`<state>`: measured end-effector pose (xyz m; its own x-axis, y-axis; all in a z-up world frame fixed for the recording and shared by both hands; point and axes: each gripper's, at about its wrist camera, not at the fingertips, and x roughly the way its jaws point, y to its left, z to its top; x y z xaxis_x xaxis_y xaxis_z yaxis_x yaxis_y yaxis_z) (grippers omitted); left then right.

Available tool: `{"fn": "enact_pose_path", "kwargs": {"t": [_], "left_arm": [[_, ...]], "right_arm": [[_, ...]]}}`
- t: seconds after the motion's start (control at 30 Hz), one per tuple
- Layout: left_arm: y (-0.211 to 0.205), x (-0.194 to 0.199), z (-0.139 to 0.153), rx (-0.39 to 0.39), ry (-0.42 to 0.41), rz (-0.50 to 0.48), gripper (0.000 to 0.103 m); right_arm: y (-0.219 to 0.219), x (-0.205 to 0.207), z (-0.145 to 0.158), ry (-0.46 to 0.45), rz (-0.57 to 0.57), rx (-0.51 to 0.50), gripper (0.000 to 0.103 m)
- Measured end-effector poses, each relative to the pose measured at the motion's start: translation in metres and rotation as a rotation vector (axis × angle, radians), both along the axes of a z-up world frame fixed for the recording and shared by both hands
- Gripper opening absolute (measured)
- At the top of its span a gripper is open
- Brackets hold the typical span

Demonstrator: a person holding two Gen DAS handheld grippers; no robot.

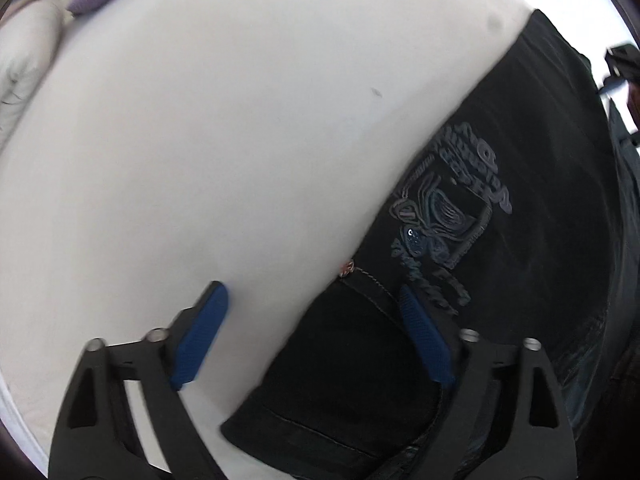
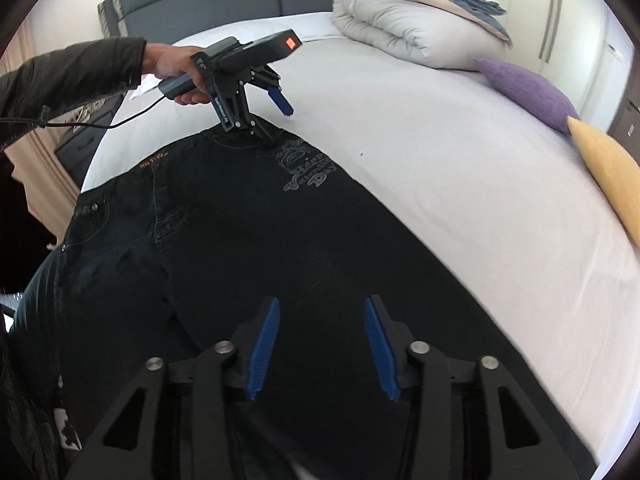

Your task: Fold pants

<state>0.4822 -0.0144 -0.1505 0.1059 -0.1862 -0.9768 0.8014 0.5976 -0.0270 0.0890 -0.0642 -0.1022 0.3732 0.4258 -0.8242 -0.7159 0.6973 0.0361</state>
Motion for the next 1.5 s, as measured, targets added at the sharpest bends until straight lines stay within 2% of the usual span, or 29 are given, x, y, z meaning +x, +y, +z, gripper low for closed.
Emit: {"fn": "enact_pose_path", "kwargs": {"t": [0.07, 0.13, 0.17, 0.2, 0.23, 0.27, 0.33, 0.47, 0.6, 0.7, 0.77, 0.8, 0.83, 0.97, 1.0, 1.07, 1.1, 1.13, 1.3, 1.5], "left_arm": [[-0.006, -0.007, -0.004, 0.007, -0.016, -0.03, 0.067], [-0.011, -0.006, -0.004, 0.005, -0.013, -0.031, 0.058], [-0.013, -0.005, -0.003, 0.0, -0.01, -0.035, 0.045], [-0.016, -0.006, -0.001, -0.001, -0.021, -0.045, 0.024], [-0.017, -0.008, 0.002, -0.002, -0.028, -0.053, 0.013], [-0.02, -0.01, 0.003, 0.001, -0.031, -0.066, 0.011], [-0.024, -0.017, 0.006, 0.017, -0.068, -0.084, 0.009], [-0.022, -0.045, 0.012, -0.003, -0.14, -0.104, 0.008], [-0.008, -0.074, 0.027, -0.066, -0.202, -0.103, 0.008], [0.002, -0.078, 0.039, -0.094, -0.232, -0.106, 0.008], [0.005, -0.082, 0.045, -0.106, -0.25, -0.108, 0.008], [0.004, -0.088, 0.046, -0.11, -0.264, -0.11, 0.008], [0.003, -0.092, 0.049, -0.114, -0.277, -0.112, 0.007], [0.029, -0.09, 0.059, -0.135, -0.307, -0.11, 0.007], [0.03, -0.098, 0.054, -0.144, -0.311, -0.107, 0.007], [0.036, -0.104, 0.058, -0.147, -0.313, -0.104, 0.007], [0.038, -0.107, 0.062, -0.15, -0.313, -0.102, 0.007], [0.039, -0.107, 0.065, -0.15, -0.314, -0.101, 0.007], [0.038, -0.112, 0.076, -0.156, -0.326, -0.073, 0.007], [0.04, -0.122, 0.081, -0.167, -0.326, -0.052, 0.007]], "right_arm": [[0.004, 0.014, 0.0, -0.001, 0.004, -0.004, 0.045], [0.009, 0.025, 0.001, 0.002, 0.006, 0.0, 0.038], [0.013, 0.031, 0.001, 0.0, 0.008, -0.004, 0.036], [0.019, 0.038, 0.0, -0.002, 0.017, -0.012, 0.033], [0.024, 0.042, -0.001, -0.002, 0.027, -0.018, 0.028], [0.03, 0.047, -0.003, -0.002, 0.042, -0.032, 0.024], [0.043, 0.056, -0.007, -0.003, 0.075, -0.07, 0.015], [0.059, 0.078, -0.014, 0.012, 0.1, -0.093, 0.015], [0.072, 0.098, -0.024, 0.014, 0.118, -0.152, 0.015], [0.074, 0.112, -0.027, 0.004, 0.107, -0.176, 0.016], [0.075, 0.12, -0.03, 0.022, 0.104, -0.184, 0.026], [0.077, 0.123, -0.031, 0.023, 0.101, -0.19, 0.041], [0.078, 0.125, -0.031, 0.022, 0.098, -0.194, 0.049], [0.085, 0.133, -0.032, 0.087, 0.132, -0.159, 0.049], [0.087, 0.135, -0.034, 0.109, 0.148, -0.158, 0.049], [0.088, 0.141, -0.04, 0.162, 0.159, -0.145, 0.031], [0.088, 0.146, -0.044, 0.215, 0.153, -0.124, 0.017], [0.087, 0.147, -0.044, 0.225, 0.152, -0.112, 0.012], [0.086, 0.137, -0.029, 0.183, 0.161, -0.099, 0.006], [0.115, 0.095, -0.006, 0.022, 0.204, -0.179, 0.004]]}}
